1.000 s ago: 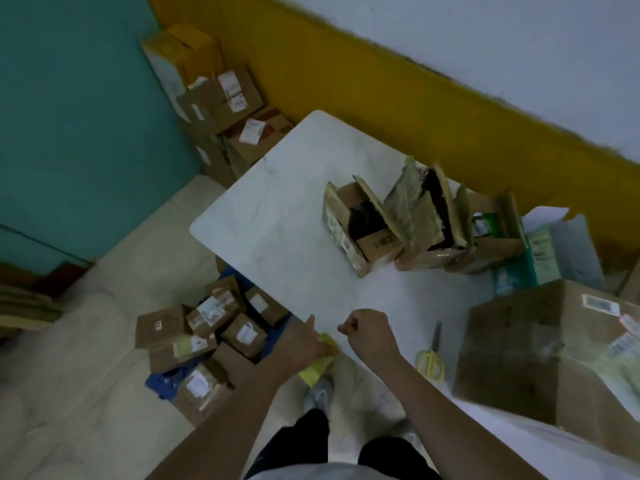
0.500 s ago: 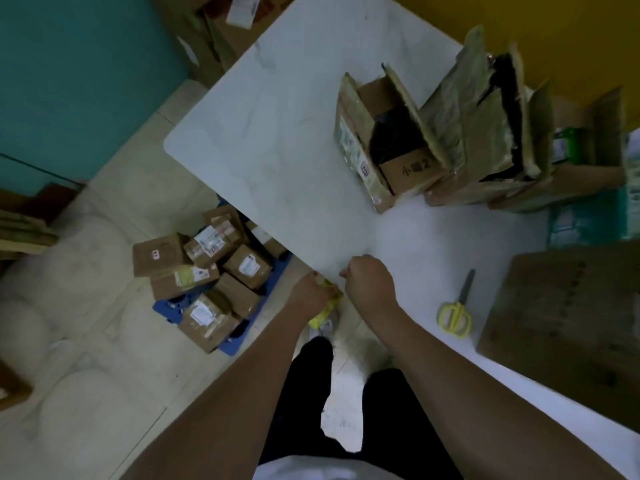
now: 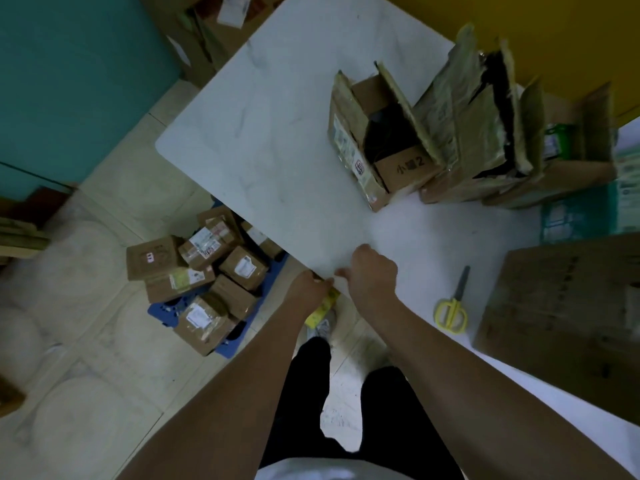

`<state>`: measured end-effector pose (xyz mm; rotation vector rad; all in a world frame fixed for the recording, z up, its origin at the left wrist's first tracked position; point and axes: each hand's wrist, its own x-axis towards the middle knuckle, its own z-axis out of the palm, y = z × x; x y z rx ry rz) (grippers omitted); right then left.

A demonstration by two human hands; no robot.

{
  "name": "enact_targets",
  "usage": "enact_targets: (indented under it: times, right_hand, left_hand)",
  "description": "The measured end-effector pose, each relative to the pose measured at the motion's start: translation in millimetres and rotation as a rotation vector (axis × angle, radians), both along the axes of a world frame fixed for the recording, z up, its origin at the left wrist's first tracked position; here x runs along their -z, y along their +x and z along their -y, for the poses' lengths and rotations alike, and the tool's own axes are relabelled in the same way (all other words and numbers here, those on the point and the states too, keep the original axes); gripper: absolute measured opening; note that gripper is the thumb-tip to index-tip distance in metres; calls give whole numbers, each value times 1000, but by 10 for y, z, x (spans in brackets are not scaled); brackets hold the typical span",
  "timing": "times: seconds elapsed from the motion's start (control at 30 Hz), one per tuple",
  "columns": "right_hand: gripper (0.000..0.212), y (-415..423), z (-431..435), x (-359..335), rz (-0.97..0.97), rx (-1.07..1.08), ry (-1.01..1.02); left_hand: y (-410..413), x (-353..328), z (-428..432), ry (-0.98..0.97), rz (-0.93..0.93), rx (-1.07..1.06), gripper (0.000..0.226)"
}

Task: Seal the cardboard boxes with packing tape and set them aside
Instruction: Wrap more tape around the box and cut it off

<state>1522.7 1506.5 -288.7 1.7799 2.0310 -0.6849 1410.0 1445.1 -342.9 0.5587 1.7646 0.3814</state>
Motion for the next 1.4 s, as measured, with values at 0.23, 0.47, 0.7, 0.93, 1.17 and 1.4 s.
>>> enact_targets:
  times: [0.23,0.47,0.7,0.93,1.17,1.4]
  right_hand:
    - [27,334,234,295,-176,-484,370]
    - [75,640,892,528,-164,-539,225]
    - [55,514,747,321,-301,-446,130]
    - [47,1167,437,-1101,-444,-70,696]
    - [49,2496,531,-2135,-273,450,1074]
    - [62,3861,705,-2040,34,839,570]
  left_hand:
    - [20,41,5,10,-23,-48,28]
    - [22,84,-25,-7,-53,-71,55]
    - [309,-489,-160,-198,-676,-27,75]
    - [1219,-1601,-564,575,-532,147,31]
    - [2527,-2461,-519,919,-234,414,52]
    - [3233,-2325,-500,663,-308,598,56]
